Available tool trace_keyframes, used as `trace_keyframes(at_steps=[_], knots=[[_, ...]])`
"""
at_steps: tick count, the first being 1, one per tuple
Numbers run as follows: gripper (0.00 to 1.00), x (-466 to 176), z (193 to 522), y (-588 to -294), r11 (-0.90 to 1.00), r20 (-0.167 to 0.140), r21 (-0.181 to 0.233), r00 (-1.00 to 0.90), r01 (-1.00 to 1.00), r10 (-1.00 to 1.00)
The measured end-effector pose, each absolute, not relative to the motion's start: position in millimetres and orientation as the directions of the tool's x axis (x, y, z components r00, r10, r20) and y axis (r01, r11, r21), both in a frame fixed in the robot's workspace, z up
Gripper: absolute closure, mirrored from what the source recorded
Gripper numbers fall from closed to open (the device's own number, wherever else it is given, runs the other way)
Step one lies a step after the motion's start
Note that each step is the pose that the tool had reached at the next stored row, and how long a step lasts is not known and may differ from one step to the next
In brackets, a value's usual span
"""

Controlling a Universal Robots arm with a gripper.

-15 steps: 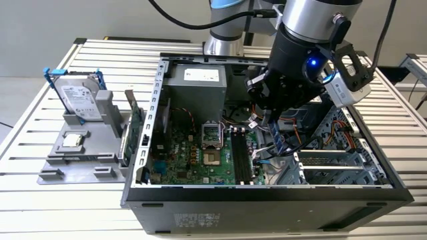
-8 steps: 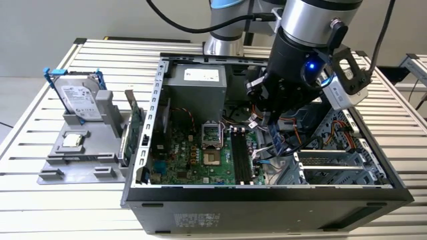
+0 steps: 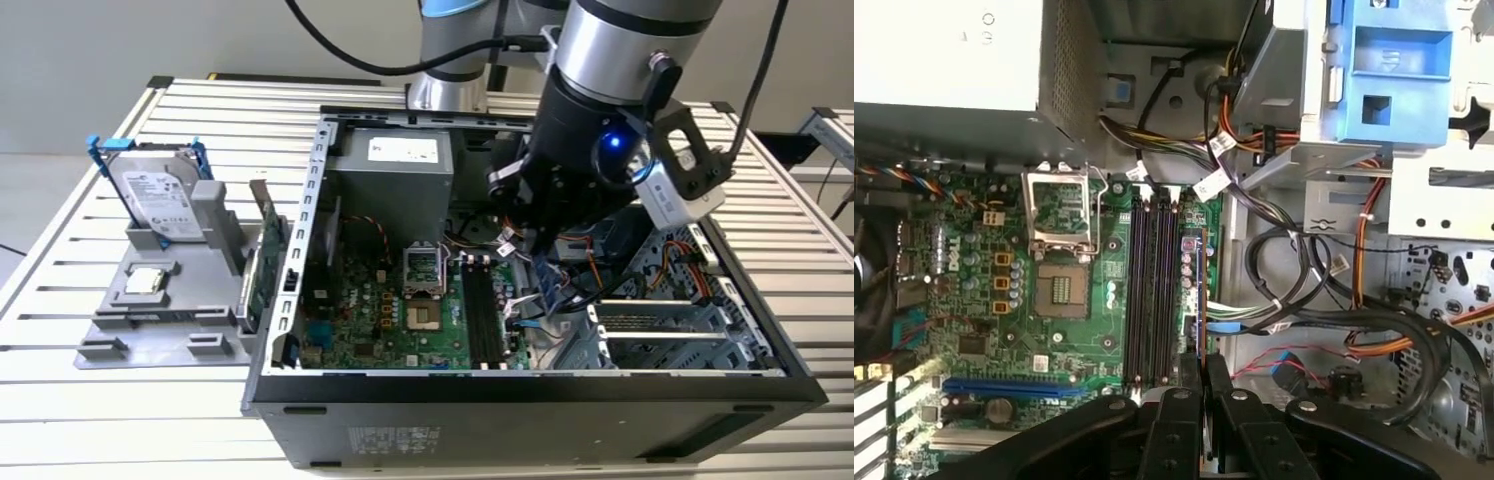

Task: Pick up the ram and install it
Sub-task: 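Insert the ram into the slot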

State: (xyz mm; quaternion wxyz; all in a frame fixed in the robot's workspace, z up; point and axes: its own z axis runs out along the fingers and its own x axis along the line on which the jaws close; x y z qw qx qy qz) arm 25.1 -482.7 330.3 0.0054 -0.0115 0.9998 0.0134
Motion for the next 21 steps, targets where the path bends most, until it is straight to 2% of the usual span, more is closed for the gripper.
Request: trace_keyframes(at_steps=[21], knots=[[1.0,17.8,309.1,-482.7,1.0,-0.011,0.027,-1.0,0.015,0.016]])
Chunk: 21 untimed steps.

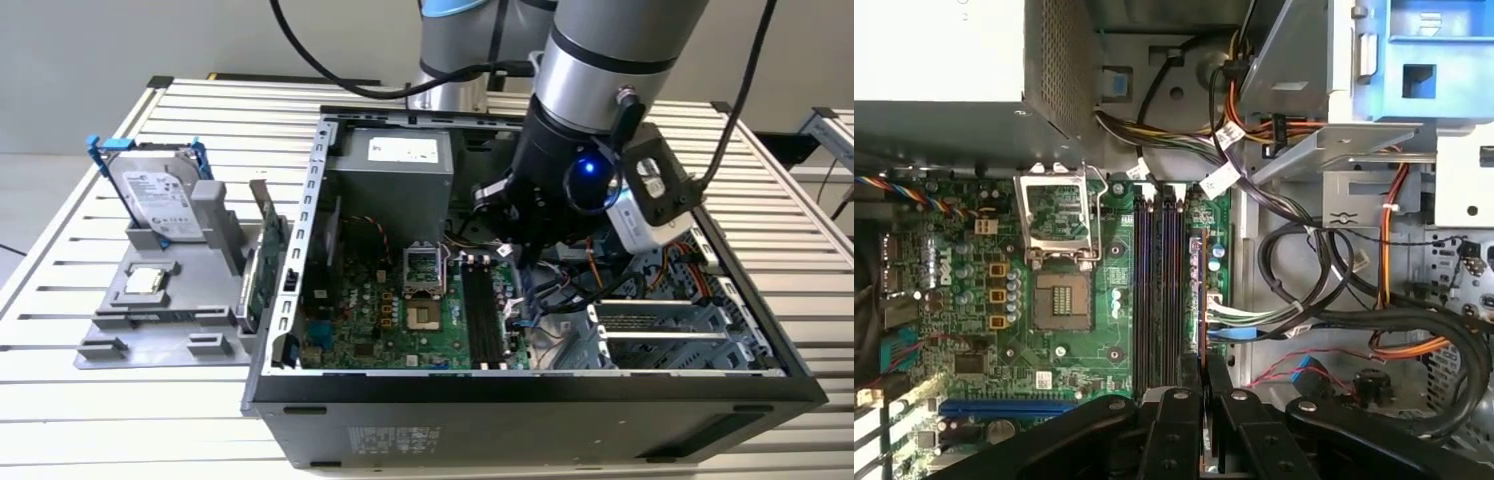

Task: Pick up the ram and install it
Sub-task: 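Insert the ram into the slot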

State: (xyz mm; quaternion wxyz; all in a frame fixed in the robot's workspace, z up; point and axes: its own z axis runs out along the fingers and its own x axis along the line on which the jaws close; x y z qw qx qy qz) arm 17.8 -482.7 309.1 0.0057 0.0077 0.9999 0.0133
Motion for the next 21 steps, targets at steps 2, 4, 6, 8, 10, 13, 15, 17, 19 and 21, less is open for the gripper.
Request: trace_keyframes(at_steps=[2,4,6,8,10,13,15,17,19,21], knots=[[1.0,17.5,307.7,-482.7,1.0,-0.011,0.027,-1.0,0.016,0.016],[1.0,17.1,306.4,-482.7,1.0,-0.011,0.027,-1.0,0.017,0.017],[1.0,17.0,304.5,-482.6,0.999,-0.011,0.027,-1.0,0.017,0.017],[1.0,16.4,301.4,-482.7,0.999,-0.011,0.027,-1.0,0.017,0.018],[1.0,16.0,299.6,-482.6,0.999,-0.011,0.027,-1.0,0.018,0.018],[1.0,15.6,299.3,-482.7,0.999,-0.011,0.026,-1.0,0.018,0.018],[1.0,15.6,299.1,-482.6,0.999,-0.011,0.027,-1.0,0.018,0.018],[1.0,15.5,299.1,-482.6,0.999,-0.011,0.027,-1.0,0.018,0.018],[1.0,15.5,299.0,-482.7,0.999,-0.011,0.027,-1.0,0.018,0.018],[1.0,14.8,297.7,-482.1,0.999,-0.011,0.027,-1.0,0.018,0.018]])
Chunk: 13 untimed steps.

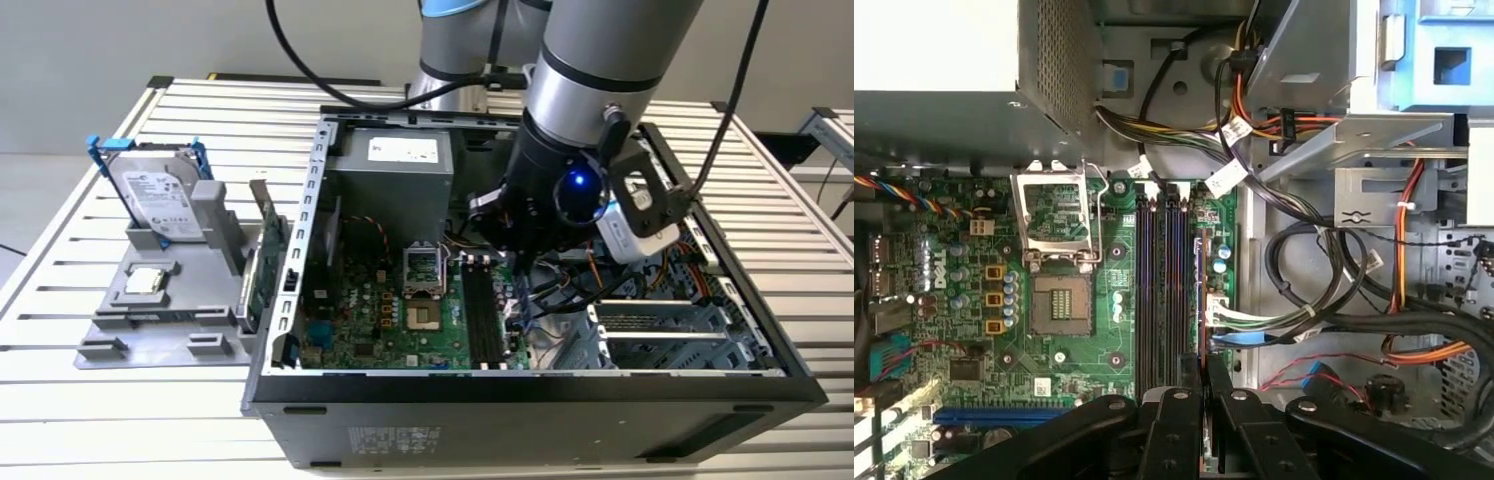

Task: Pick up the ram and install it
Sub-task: 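Insert the ram into the slot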

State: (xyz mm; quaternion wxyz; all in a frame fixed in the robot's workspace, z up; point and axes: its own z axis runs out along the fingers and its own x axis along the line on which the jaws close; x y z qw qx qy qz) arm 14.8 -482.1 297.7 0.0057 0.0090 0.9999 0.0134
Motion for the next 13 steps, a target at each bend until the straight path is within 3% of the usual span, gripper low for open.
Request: trace_keyframes(at_steps=[13], knots=[[1.0,11.4,288.4,-472.7,0.999,-0.011,0.027,-1.0,0.018,0.018]])
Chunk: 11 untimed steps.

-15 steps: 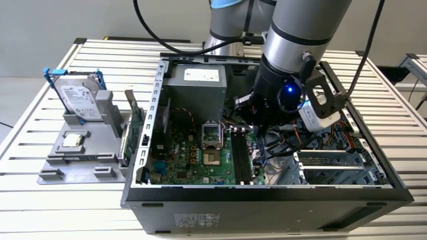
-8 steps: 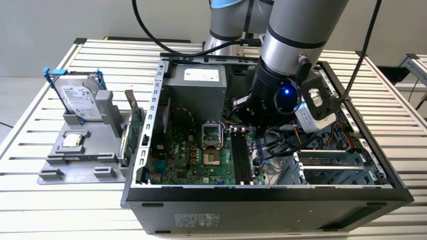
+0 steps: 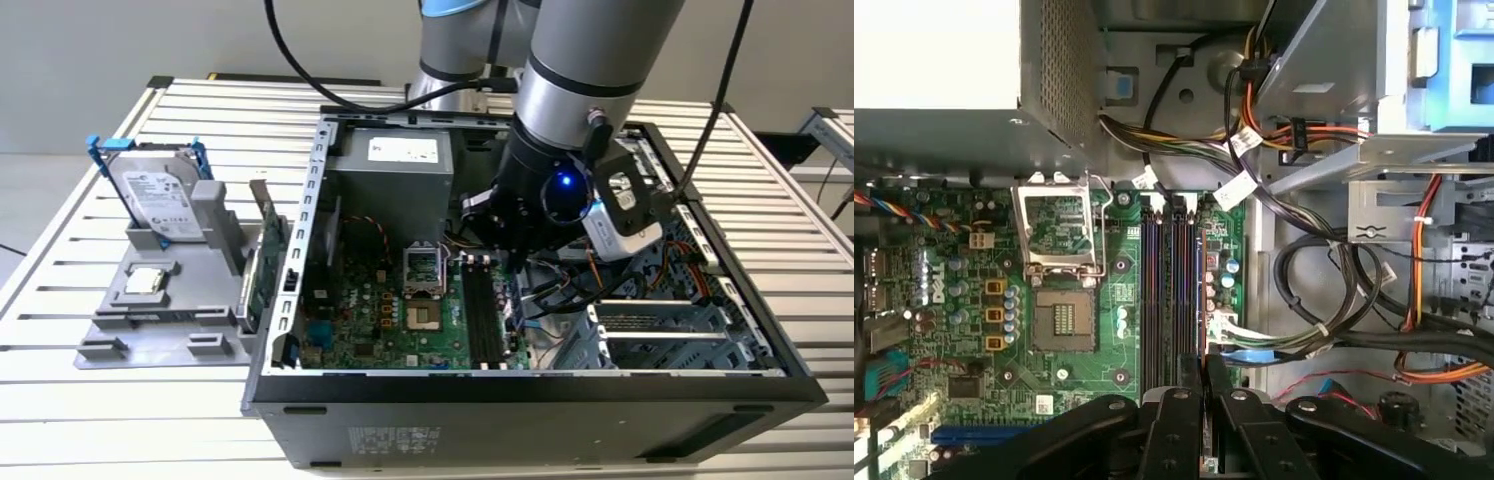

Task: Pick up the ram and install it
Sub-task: 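Insert the ram into the slot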

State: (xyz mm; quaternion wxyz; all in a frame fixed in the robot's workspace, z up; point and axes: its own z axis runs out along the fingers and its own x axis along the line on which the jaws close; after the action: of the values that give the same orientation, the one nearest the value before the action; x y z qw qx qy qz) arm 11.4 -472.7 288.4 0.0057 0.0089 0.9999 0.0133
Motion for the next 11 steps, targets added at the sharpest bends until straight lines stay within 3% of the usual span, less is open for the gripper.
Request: trace_keyframes(at_steps=[11], knots=[[1.0,11.3,272.0,-470.9,0.999,-0.011,0.027,-1.0,0.018,0.018]])
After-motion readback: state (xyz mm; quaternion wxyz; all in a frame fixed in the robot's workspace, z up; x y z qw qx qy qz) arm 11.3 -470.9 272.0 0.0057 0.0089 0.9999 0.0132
